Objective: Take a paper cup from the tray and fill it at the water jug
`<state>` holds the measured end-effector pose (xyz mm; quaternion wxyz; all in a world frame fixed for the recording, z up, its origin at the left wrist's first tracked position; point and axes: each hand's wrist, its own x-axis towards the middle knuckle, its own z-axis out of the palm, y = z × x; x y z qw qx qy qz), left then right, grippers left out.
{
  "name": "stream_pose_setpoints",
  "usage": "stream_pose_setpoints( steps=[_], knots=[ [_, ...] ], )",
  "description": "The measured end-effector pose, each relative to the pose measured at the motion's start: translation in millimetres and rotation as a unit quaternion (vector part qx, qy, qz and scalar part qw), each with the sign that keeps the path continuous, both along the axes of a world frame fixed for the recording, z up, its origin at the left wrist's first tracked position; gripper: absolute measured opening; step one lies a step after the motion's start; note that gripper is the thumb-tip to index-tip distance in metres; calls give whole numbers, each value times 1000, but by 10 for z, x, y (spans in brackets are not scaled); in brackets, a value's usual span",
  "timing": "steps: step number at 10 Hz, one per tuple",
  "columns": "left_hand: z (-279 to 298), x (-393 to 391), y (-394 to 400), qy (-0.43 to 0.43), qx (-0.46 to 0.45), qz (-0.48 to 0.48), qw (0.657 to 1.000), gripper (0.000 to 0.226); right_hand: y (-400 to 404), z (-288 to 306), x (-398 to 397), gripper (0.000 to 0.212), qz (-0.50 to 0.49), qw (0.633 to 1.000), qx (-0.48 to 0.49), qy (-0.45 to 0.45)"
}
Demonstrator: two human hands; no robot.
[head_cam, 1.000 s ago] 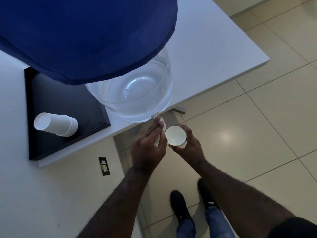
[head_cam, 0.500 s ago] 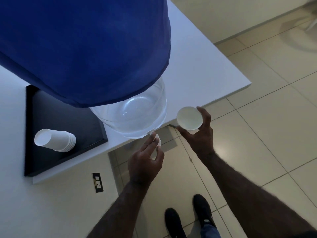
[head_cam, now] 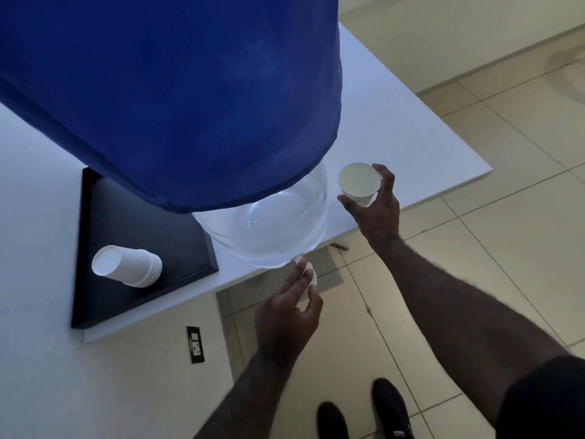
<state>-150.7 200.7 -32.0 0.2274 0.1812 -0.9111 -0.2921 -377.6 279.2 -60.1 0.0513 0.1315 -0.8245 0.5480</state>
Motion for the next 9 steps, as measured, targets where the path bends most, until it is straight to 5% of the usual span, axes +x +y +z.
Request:
stream_pose_setpoints(
  steps=[3, 6, 9],
  knots=[
    [-15, 1, 12, -1, 6, 12, 1000, 28, 40, -214, -18, 85, 8, 998, 28, -57],
    [-27, 9, 10, -18, -7, 15, 1000, 29, 244, -225, 30, 119, 51, 992, 59, -95],
    [343, 23, -98, -134, 24, 18, 991, 30, 631, 211, 306, 85, 55, 986, 155, 17]
  ],
)
